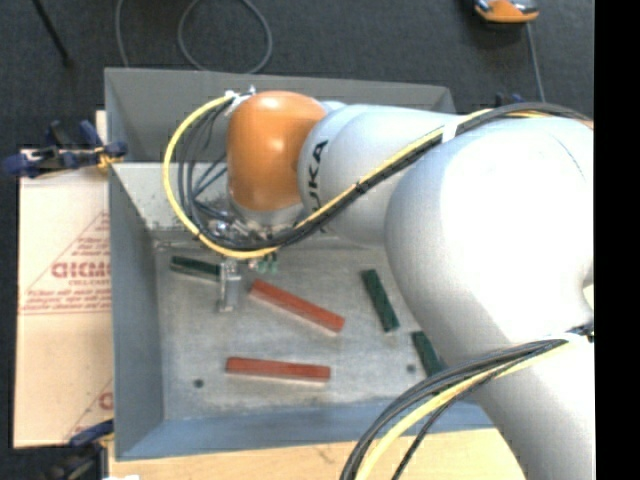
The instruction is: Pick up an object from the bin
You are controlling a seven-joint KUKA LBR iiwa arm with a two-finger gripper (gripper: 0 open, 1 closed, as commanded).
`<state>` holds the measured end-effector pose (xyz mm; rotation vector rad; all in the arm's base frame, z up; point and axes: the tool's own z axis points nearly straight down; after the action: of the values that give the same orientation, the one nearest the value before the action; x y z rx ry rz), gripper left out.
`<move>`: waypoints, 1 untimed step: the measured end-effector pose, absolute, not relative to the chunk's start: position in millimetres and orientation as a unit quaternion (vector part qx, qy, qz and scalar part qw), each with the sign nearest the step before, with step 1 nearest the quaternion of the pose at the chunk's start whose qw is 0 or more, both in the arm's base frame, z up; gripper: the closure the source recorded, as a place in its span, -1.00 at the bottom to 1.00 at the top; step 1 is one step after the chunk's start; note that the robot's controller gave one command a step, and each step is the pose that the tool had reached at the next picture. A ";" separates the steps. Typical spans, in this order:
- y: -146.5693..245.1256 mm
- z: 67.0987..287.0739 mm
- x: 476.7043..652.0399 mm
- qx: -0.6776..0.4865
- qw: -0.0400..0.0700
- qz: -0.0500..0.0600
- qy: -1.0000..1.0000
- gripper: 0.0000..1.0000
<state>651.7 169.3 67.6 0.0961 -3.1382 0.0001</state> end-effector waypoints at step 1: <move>169.5 71.4 653.4 0.029 -0.002 -0.001 -1.000 1.00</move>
Offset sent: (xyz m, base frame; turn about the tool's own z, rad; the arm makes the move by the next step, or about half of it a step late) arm 0.0000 0.0000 0.0000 0.0000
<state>653.4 169.5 71.4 0.0898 -3.1436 -0.0035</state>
